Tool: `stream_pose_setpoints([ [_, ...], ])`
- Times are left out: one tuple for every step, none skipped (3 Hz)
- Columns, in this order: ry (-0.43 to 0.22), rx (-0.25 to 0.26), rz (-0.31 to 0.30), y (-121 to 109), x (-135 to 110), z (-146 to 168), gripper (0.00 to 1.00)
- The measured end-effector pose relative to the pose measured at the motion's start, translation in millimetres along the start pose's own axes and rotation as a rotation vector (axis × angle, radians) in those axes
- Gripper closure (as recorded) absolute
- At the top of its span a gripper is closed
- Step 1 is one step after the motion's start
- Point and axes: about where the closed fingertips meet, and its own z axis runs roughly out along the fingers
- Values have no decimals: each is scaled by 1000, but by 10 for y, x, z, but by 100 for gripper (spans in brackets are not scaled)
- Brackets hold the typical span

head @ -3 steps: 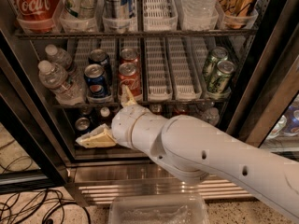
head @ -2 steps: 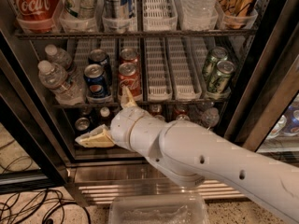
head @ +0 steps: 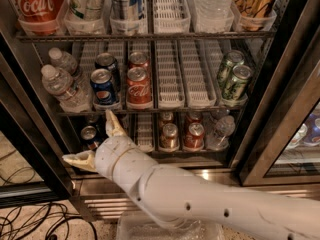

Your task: Pick pepsi can from middle shelf of fridge

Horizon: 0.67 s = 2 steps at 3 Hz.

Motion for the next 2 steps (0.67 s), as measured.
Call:
stream_pose_setpoints([
  [-15,70,-42,86,-17,110,33],
  [-12,177,-73,-25,-15,174,37],
])
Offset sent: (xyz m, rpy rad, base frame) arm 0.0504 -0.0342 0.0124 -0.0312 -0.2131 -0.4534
